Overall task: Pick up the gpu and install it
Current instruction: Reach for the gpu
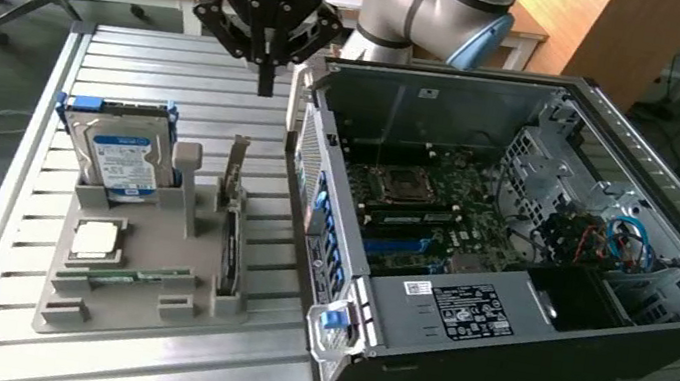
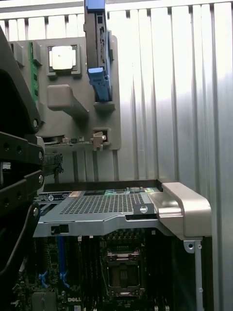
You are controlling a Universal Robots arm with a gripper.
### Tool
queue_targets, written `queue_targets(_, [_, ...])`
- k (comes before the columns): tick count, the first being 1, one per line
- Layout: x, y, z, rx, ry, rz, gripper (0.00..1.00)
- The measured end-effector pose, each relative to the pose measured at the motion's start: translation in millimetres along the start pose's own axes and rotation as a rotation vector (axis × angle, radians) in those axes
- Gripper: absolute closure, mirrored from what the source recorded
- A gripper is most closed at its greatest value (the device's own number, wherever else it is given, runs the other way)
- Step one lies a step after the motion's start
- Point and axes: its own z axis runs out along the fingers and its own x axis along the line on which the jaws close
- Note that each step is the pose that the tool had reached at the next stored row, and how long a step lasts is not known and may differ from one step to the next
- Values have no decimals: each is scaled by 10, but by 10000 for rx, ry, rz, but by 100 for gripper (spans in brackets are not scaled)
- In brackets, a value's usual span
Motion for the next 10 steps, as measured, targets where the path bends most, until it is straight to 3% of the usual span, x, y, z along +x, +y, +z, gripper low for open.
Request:
queue_targets(4, [75,-6,3,0,0,1,89])
queue_targets(10, [82,-27,2,0,1,0,89])
